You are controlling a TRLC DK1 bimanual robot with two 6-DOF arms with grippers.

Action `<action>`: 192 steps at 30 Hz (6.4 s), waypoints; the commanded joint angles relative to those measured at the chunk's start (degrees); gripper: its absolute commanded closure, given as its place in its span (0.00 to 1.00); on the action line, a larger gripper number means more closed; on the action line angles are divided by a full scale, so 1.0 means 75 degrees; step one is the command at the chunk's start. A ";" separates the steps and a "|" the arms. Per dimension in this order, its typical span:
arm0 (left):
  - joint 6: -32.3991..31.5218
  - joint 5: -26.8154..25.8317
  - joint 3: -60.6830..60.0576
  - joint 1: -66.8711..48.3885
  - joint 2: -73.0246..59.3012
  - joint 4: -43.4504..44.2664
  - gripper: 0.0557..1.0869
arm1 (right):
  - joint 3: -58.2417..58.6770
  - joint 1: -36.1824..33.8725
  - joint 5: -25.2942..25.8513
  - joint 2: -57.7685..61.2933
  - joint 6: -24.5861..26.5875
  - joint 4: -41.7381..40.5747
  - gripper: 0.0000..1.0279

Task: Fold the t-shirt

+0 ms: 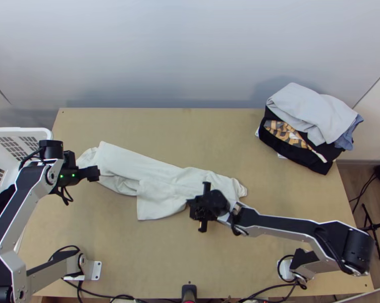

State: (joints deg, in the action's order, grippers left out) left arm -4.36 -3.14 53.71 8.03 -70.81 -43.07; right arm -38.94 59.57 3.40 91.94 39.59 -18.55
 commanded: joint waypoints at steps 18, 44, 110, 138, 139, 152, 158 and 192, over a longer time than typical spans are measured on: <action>0.1742 -0.3894 0.1522 0.2023 -0.3344 0.0024 0.05 | 0.0387 -0.0841 -0.0020 -0.0903 -0.0346 -0.0070 0.97; 0.2046 -0.4316 0.1885 0.2128 -0.3778 0.0188 0.05 | 0.0598 -0.0935 0.0039 -0.0950 -0.0346 -0.0082 0.97; -0.1235 -0.2535 0.6256 0.0722 -0.5383 -0.1582 0.96 | -0.2109 -0.4474 0.0332 -0.0212 -0.7846 0.1242 0.97; -0.1118 -0.2254 0.7721 0.0394 -0.5454 -0.2648 0.96 | 0.1161 -0.0736 -0.2352 -0.4724 -1.0998 0.4488 0.92; -0.1118 -0.2219 0.7756 0.0382 -0.5489 -0.2648 0.96 | 0.1125 -0.0747 -0.2352 -0.4630 -1.0904 0.4594 0.74; -0.1012 -0.1890 0.8002 0.0476 -0.5747 -0.2660 0.96 | -0.1734 -0.3056 -0.2352 -0.3411 -1.0752 0.4957 0.15; -0.1036 -0.1750 0.8237 0.0417 -0.5864 -0.2683 0.96 | -0.2355 -0.4521 -0.2387 -0.1325 -1.0998 0.4957 0.15; -0.1036 -0.1703 0.8600 0.0347 -0.5993 -0.2836 0.96 | -0.2261 -0.5529 -0.1191 0.0058 -1.0178 0.4793 0.58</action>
State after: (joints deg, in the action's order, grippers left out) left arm -12.01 -15.81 117.62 10.85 -115.50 -64.42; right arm -56.10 18.24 -5.80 90.72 -36.42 17.28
